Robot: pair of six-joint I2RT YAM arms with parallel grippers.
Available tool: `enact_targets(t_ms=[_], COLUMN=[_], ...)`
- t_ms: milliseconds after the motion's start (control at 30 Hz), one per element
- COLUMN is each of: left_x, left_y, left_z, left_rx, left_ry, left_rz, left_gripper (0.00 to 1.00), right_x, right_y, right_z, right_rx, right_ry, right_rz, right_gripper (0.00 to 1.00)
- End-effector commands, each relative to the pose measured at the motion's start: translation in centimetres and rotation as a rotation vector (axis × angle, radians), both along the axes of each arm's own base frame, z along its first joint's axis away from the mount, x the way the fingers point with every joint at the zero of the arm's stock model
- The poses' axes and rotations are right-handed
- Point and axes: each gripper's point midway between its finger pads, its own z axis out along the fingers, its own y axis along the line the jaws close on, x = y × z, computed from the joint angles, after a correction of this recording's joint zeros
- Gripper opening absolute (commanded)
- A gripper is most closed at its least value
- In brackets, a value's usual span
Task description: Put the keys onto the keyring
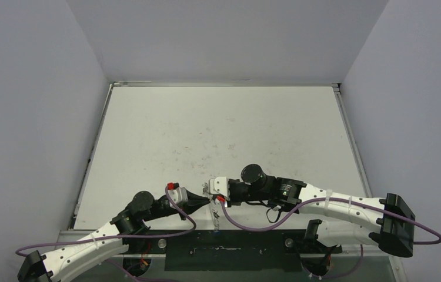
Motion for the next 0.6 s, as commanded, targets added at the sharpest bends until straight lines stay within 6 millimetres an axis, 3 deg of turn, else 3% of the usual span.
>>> enact_targets(t_ms=[0,367,567], left_x=[-0.4,-0.4,-0.4], left_y=[-0.3,-0.3,-0.3], left_z=[2.3,2.5,2.3], left_rx=[-0.069,-0.072,-0.067], left_ry=[-0.041,-0.043,-0.039], left_rz=[-0.024,-0.026,-0.026], left_gripper=[0.0,0.0,0.0], right_x=[0.1,-0.3,0.0], right_y=[1.1,1.1,1.0], right_z=[2.2,1.2,1.2], right_rx=[0.053,0.017,0.024], right_ry=[-0.03,-0.026,-0.03], right_rz=[0.031,0.065,0.046], right_gripper=[0.16,0.23,0.05])
